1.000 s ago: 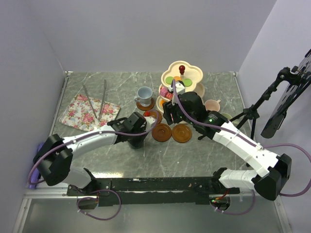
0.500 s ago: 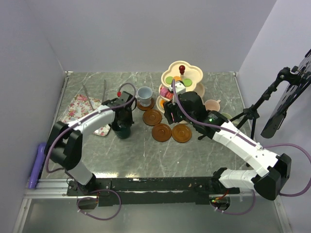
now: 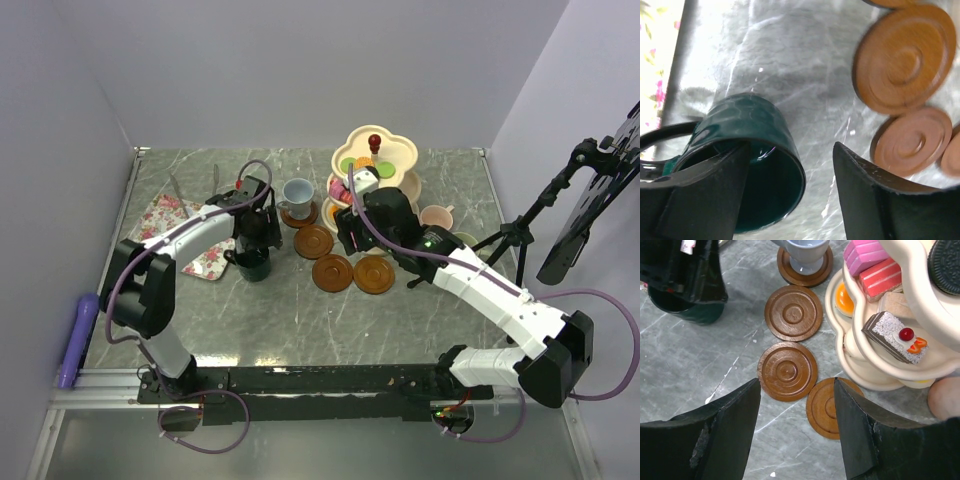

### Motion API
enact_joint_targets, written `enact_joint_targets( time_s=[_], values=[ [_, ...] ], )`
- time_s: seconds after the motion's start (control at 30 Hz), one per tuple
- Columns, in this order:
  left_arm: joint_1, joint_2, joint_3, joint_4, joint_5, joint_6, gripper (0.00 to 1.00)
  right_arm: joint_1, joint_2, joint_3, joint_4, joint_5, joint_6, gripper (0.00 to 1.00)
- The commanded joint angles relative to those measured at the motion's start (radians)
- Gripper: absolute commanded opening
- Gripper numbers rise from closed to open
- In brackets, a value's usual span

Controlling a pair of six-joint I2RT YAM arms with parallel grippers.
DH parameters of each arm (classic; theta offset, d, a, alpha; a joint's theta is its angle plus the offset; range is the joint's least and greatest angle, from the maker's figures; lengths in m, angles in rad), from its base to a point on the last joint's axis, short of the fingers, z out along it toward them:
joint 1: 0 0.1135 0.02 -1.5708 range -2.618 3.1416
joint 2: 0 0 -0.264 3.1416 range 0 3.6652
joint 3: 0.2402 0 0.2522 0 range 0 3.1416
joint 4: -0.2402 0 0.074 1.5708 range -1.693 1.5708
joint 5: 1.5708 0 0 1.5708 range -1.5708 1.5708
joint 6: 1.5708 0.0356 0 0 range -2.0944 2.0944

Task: Serve the afternoon tea
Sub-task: Pick up the cup at the center of the board.

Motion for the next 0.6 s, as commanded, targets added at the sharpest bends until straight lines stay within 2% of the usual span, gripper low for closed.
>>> enact_joint_targets(
  time_s=[0.0,0.17,0.37,0.43,0.47,0.5,0.53,0.57],
  values=[
    [-0.006,-0.112,-0.021,0.016,0.049,0.225,0.72,-0.015,-0.005,0.010,0.056,0.006,0.004,0.67],
    [-0.018,-0.131,-0.071,-0.015,0.024,0.372,0.69,-0.019,0.009,0.009,0.069,0.000,0.015,0.67],
    [-0.087,-0.097,-0.102,0.008,0.016,0.426,0.55,-0.021,0.017,0.015,0.076,0.005,0.020,0.67],
    [-0.114,-0.077,-0.093,0.011,-0.007,0.420,0.44,-0.022,0.020,0.015,0.078,0.009,0.020,0.67],
    [-0.125,-0.070,-0.087,0.010,-0.019,0.413,0.34,-0.022,0.018,0.018,0.078,0.011,0.020,0.67],
    [-0.131,-0.057,-0.075,0.005,-0.028,0.405,0.14,-0.022,0.020,0.018,0.078,0.012,0.020,0.67],
    [-0.134,-0.047,-0.058,-0.004,-0.034,0.385,0.01,-0.024,0.020,0.020,0.079,0.014,0.017,0.67],
    [-0.136,-0.040,-0.032,-0.016,-0.033,0.365,0.01,-0.024,0.018,0.020,0.078,0.015,0.017,0.67]
  ],
)
